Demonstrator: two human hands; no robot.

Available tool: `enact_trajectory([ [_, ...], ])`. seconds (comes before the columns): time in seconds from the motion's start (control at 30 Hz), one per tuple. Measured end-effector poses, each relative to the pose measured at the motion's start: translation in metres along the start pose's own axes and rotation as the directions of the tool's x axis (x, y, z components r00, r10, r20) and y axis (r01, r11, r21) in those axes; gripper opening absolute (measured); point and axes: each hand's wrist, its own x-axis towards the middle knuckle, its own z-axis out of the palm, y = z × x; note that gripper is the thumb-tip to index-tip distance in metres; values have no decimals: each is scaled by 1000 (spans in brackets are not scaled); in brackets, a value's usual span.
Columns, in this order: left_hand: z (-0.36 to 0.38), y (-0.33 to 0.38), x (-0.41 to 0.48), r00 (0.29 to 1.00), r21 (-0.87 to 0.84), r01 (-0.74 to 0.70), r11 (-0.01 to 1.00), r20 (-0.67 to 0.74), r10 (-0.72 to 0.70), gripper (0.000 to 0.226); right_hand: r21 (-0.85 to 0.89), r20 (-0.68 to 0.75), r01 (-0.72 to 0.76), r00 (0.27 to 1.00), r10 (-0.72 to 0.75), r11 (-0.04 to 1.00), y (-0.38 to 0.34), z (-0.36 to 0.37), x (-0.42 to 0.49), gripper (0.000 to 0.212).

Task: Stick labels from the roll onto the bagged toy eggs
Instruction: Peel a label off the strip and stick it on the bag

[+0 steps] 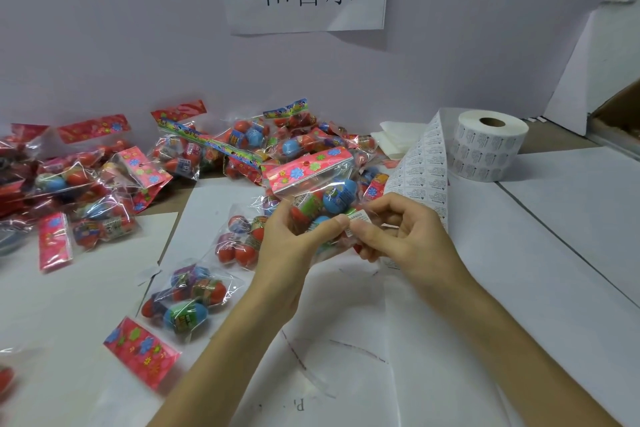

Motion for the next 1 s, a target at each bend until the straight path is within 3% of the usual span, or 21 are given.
enact_trajectory([
  [0.23, -3, 0, 2, 998, -22, 31, 999, -50, -32, 50, 53, 39, -36, 999, 33, 998, 1, 1, 0, 17],
  [0.37, -3, 1, 2, 997, -57, 68, 996, -45, -71, 48, -50, 19, -3, 1000, 4, 999, -1, 0, -1, 7],
  [0.5, -2, 1, 1, 996, -45, 85, 995, -21, -86, 40, -64, -1, 3, 1000, -3, 998, -2, 0, -1, 18],
  [0.73, 0, 0, 0, 996, -35, 84, 996, -2, -84, 49, -62, -30, -4, 1000, 3, 998, -3, 1, -1, 12],
  [1.0, -2, 2, 1, 982, -58, 140, 988, 138, -131, 72, 26, -95, -12, 995, 14, 1000, -1, -5, 1, 19],
])
